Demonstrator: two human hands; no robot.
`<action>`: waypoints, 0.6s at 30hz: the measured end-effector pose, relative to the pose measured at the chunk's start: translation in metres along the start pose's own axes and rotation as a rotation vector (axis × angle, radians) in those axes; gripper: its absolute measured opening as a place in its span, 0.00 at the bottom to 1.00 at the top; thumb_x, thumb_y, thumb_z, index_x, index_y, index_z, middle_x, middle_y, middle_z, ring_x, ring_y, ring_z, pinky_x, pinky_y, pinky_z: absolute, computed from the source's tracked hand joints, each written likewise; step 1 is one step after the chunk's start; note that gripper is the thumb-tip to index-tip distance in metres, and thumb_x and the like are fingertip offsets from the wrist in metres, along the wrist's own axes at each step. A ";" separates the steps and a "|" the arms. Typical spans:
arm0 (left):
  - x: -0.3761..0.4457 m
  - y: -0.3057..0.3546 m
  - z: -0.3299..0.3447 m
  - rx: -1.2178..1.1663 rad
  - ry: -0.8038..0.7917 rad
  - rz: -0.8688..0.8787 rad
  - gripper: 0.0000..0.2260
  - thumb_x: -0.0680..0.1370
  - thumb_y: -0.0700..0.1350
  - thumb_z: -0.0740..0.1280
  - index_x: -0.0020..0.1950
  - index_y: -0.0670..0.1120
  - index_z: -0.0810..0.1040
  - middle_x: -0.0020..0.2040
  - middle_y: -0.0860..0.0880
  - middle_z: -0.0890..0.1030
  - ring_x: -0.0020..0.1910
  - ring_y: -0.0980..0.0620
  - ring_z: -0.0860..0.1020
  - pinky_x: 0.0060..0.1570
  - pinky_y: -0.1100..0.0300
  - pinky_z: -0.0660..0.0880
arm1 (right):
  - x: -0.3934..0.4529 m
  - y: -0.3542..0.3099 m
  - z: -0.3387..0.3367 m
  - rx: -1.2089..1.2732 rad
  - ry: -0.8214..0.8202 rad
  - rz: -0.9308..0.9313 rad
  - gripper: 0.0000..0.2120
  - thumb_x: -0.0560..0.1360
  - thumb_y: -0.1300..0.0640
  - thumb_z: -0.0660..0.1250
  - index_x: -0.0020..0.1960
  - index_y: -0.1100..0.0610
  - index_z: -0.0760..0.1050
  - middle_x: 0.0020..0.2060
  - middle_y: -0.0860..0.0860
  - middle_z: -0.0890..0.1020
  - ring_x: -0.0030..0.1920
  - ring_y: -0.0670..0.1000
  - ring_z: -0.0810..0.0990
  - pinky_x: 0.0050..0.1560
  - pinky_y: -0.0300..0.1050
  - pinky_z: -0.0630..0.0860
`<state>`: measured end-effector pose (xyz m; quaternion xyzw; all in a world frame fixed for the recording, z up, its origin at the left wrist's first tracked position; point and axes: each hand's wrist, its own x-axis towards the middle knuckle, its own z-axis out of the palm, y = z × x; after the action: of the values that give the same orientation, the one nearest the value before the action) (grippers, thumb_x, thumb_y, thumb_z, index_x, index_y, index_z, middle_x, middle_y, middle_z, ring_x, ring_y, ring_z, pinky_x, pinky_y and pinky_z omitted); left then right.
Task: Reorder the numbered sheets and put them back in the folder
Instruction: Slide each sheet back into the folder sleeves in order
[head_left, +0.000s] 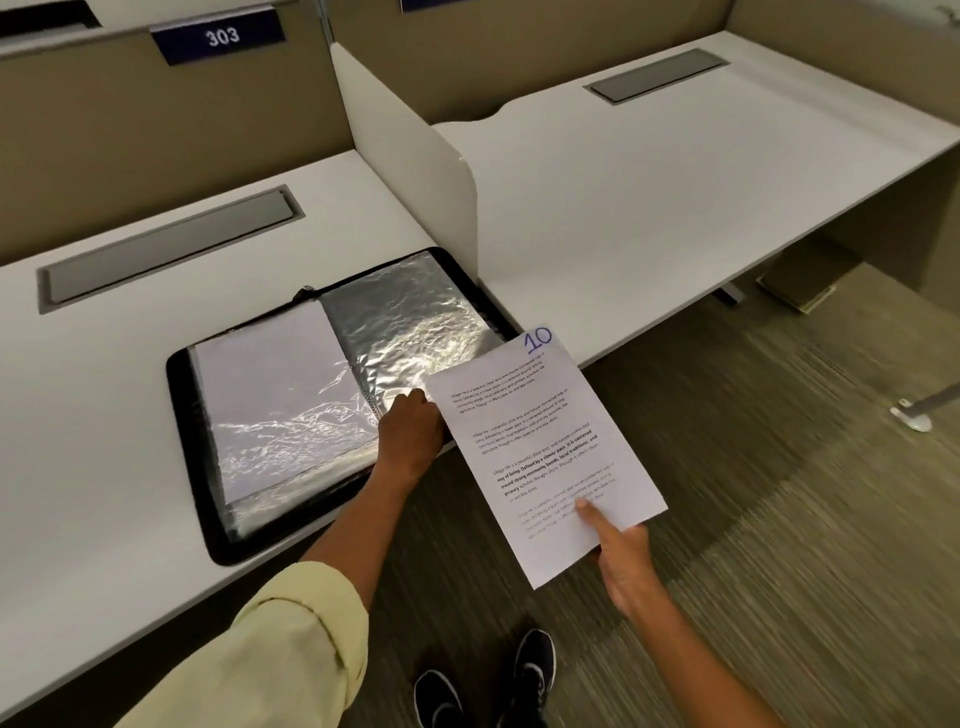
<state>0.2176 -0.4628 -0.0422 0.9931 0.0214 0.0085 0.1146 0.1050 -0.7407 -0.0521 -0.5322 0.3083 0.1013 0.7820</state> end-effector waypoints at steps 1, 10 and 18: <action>-0.001 0.002 -0.002 -0.033 0.013 -0.023 0.06 0.76 0.41 0.67 0.48 0.40 0.80 0.46 0.44 0.79 0.46 0.43 0.77 0.37 0.55 0.69 | -0.002 0.000 -0.001 0.012 0.001 -0.004 0.23 0.73 0.67 0.73 0.66 0.54 0.75 0.57 0.52 0.85 0.57 0.52 0.83 0.53 0.49 0.81; -0.001 -0.005 -0.013 -0.632 0.155 -0.433 0.03 0.73 0.38 0.72 0.40 0.44 0.83 0.42 0.46 0.84 0.43 0.48 0.80 0.44 0.59 0.70 | -0.015 0.001 -0.007 0.037 -0.011 -0.028 0.22 0.73 0.67 0.73 0.65 0.54 0.76 0.57 0.51 0.85 0.57 0.51 0.83 0.52 0.44 0.81; -0.001 -0.020 -0.012 -0.884 0.089 -0.509 0.10 0.72 0.41 0.75 0.33 0.52 0.83 0.35 0.51 0.84 0.38 0.50 0.81 0.50 0.45 0.80 | -0.023 0.004 -0.010 0.039 -0.016 -0.057 0.24 0.73 0.66 0.73 0.65 0.52 0.75 0.58 0.50 0.85 0.59 0.51 0.83 0.59 0.50 0.79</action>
<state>0.2160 -0.4406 -0.0355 0.8118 0.2620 0.0310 0.5209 0.0812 -0.7445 -0.0437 -0.5247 0.2885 0.0771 0.7972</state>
